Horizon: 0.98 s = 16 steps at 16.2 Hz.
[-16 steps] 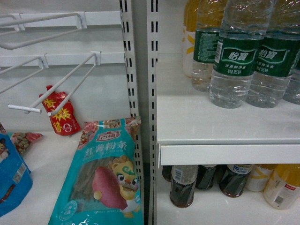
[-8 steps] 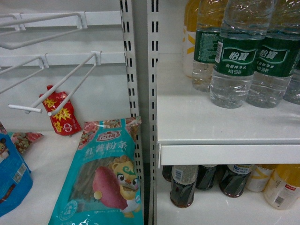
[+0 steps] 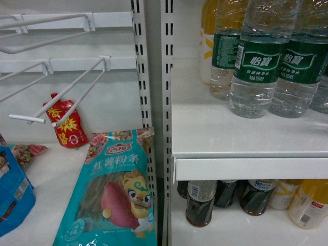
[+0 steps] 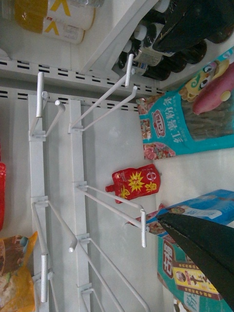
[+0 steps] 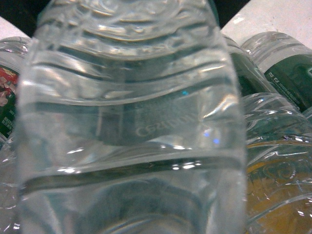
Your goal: Move water from second to third shelf
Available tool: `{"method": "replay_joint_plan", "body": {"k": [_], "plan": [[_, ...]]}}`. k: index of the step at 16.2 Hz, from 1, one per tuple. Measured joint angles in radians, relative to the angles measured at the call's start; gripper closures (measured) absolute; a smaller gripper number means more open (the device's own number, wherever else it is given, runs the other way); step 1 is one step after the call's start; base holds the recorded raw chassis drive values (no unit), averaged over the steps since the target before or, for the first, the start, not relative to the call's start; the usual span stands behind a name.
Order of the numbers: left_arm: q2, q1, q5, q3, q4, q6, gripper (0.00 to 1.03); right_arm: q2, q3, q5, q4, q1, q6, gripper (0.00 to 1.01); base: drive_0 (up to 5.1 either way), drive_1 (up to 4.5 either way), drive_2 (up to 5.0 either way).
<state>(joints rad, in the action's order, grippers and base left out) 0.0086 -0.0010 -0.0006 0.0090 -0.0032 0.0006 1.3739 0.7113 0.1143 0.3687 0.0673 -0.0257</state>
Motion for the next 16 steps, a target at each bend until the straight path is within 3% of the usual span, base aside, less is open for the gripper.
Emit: {"method": "replay_joint_plan", "body": {"k": [2,5,9,15,16], "plan": [[0.0,0.0,0.0,0.0,0.0,0.0,0.05,-0.018,0.0,0.02,0.006,0.013,0.0,0.22,0.0,0.0,0.0],[0.0,0.0,0.0,0.0,0.0,0.0,0.05,-0.043,0.0,0.039,-0.002,0.021,-0.004,0.01,0.0,0.0,0.0],[0.0,0.0,0.0,0.0,0.0,0.0,0.05,-0.116,-0.005,0.075,-0.068,0.032,-0.012,0.03,0.0,0.0,0.0],[0.0,0.0,0.0,0.0,0.0,0.0,0.05,-0.409,-0.089,0.151,-0.182,0.053,-0.018,0.03,0.0,0.0,0.0],[0.0,0.0,0.0,0.0,0.0,0.0,0.05,-0.464,-0.134,0.092,-0.087,0.043,-0.006,0.09,0.0,0.0,0.0]]}}
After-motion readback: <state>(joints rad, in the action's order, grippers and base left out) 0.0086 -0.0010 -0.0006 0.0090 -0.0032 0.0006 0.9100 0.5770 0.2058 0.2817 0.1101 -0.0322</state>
